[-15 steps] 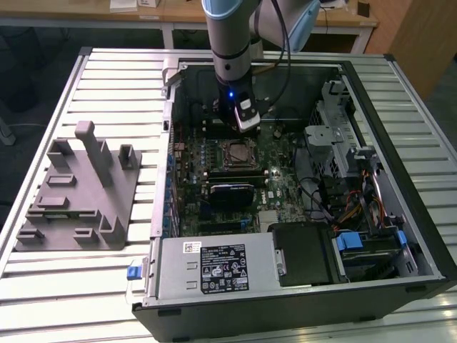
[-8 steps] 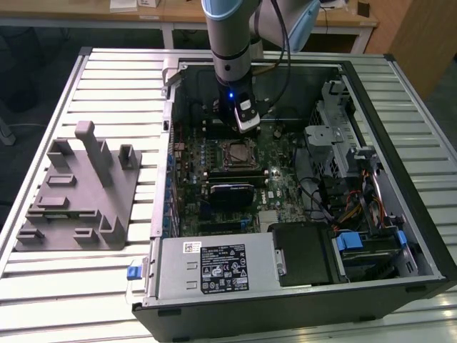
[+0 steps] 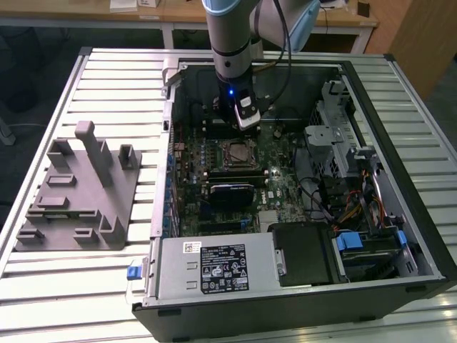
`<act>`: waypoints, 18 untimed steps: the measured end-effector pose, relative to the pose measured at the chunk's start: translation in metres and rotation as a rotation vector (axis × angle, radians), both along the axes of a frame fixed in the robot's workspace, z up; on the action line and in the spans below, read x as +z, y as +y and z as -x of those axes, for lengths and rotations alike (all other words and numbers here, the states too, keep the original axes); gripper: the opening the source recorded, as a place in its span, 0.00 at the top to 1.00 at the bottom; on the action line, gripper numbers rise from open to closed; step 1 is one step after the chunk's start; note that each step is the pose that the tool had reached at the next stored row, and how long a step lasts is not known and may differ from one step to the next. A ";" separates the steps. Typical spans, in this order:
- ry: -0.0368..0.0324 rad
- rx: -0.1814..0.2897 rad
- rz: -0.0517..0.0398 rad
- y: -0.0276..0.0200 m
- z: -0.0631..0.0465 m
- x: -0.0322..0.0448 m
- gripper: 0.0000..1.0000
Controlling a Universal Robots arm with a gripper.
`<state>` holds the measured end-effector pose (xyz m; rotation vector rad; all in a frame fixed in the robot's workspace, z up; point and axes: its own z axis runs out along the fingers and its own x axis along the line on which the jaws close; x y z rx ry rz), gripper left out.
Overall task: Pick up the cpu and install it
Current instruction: 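Install the first cpu locking lever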
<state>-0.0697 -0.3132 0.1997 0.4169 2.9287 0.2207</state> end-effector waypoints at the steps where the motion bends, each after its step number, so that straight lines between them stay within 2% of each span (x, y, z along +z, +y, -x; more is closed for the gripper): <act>1: 0.0001 -0.002 0.0001 0.0000 0.000 0.0000 0.89; 14: -0.0002 -0.059 0.0002 0.0055 0.000 -0.0022 0.89; 18: -0.0067 -0.059 0.0003 0.0055 0.000 -0.0025 0.89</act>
